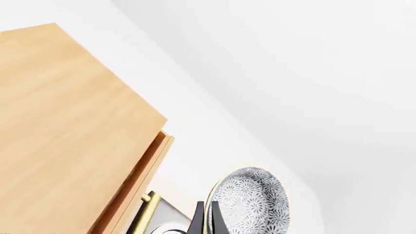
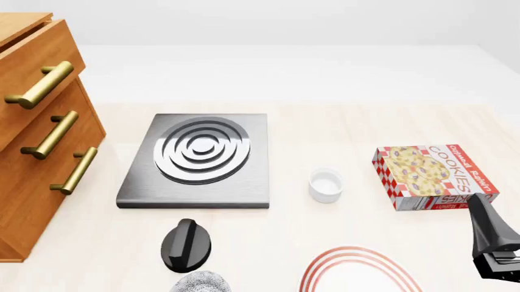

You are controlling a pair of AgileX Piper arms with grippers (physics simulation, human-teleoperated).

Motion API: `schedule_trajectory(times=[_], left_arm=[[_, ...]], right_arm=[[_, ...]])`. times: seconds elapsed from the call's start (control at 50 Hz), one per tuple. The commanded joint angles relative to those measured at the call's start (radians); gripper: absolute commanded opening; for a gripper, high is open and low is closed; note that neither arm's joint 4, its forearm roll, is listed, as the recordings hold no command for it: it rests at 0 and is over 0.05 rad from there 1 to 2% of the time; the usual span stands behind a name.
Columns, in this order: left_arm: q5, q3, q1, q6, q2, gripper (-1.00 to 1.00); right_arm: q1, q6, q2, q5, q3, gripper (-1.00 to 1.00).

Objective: Pick the akita bowl on the wooden cabinet and place it on the plate.

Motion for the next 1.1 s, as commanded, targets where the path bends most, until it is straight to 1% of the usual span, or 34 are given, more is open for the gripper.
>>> schedule_trajectory(times=[0.02, 0.38, 0.6, 0.88, 1.1], left_arm=[[0.006, 0.0, -0.069, 0.011, -0.015, -1.0], [0.023, 0.027, -0.155, 0.025, -0.052, -1.0], [0.046, 0.041, -0.237, 0.036, -0.086, -1.0], [0.098, 0.032, -0.318, 0.056, -0.13, -1.0], [0.11, 0.043, -0.37, 0.071, -0.137, -1.0]], right_arm=[[0.0, 0.0, 0.0, 0.0, 0.0, 1.0], [0.0, 0.0, 0.0, 0.0, 0.0, 1.0], [0.0, 0.0, 0.0, 0.0, 0.0, 1.0], [0.0, 0.0, 0.0, 0.0, 0.0, 1.0], [0.0, 0.0, 0.0, 0.0, 0.0, 1.0]])
